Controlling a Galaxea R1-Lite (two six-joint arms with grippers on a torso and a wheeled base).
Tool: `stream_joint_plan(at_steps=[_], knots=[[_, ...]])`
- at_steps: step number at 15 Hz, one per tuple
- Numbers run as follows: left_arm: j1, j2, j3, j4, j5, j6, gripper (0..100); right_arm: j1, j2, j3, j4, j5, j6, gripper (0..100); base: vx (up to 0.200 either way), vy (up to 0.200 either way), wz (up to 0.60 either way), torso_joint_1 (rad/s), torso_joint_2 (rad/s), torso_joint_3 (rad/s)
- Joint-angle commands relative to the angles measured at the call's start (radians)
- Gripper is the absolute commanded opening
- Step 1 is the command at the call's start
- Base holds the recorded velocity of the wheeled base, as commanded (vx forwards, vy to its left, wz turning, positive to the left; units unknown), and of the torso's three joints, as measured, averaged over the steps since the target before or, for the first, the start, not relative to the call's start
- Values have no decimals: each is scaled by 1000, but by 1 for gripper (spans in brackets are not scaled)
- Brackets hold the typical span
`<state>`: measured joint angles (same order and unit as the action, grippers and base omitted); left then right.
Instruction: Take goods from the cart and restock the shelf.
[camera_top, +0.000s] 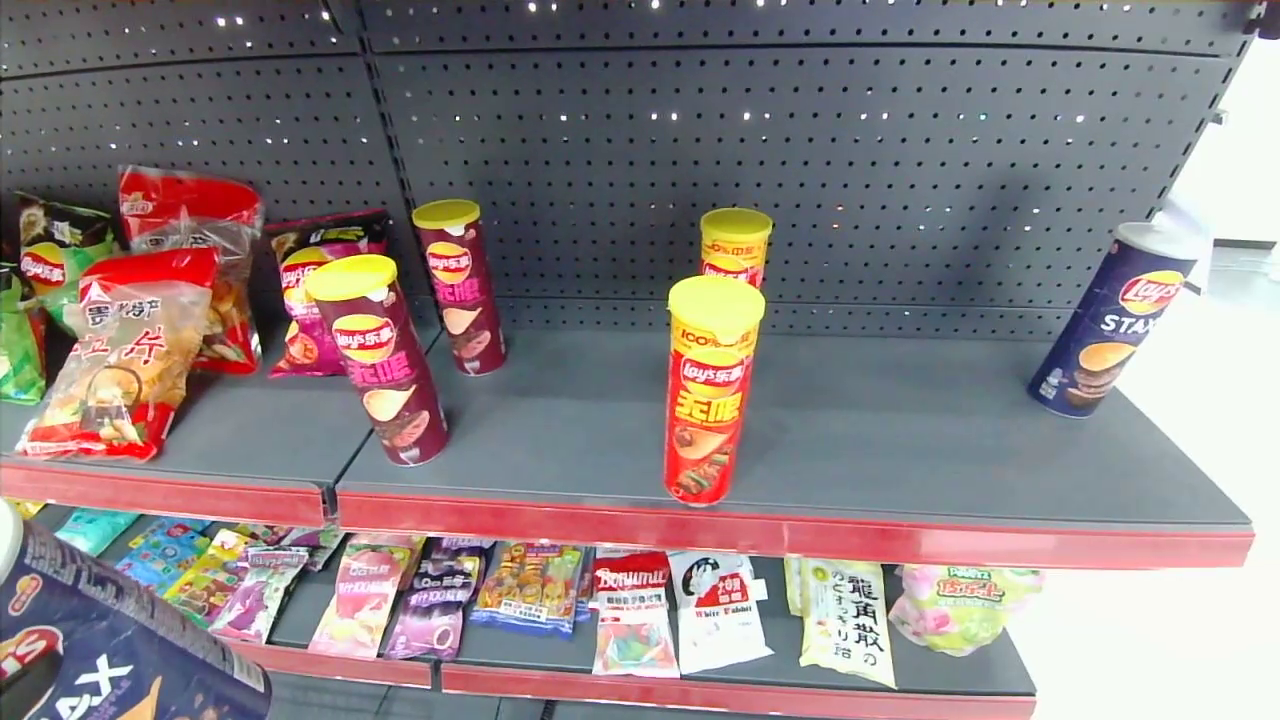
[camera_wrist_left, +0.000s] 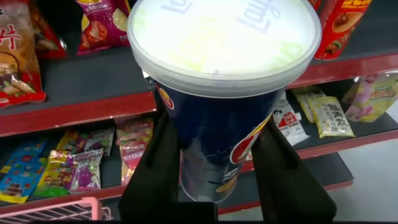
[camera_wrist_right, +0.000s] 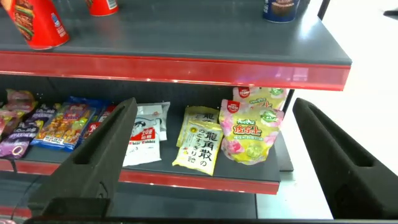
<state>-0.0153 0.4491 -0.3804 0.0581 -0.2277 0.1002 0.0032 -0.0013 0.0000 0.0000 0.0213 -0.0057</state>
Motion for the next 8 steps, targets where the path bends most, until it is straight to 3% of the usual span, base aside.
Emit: stream_joint_plan(at_steps=[1,7,8], knots=[[0,3,2,0,-1,7,0,0,1,0,0,0,-2,100,0,0,0,0,0,0],[0,2,0,-1,-1,10,0,0,1,0,0,0,0,100,0,0,0,0,0,0],[0,2,0,-1,-1,15,0,0,1,0,0,0,0,100,0,0,-600,-2,2,-2]])
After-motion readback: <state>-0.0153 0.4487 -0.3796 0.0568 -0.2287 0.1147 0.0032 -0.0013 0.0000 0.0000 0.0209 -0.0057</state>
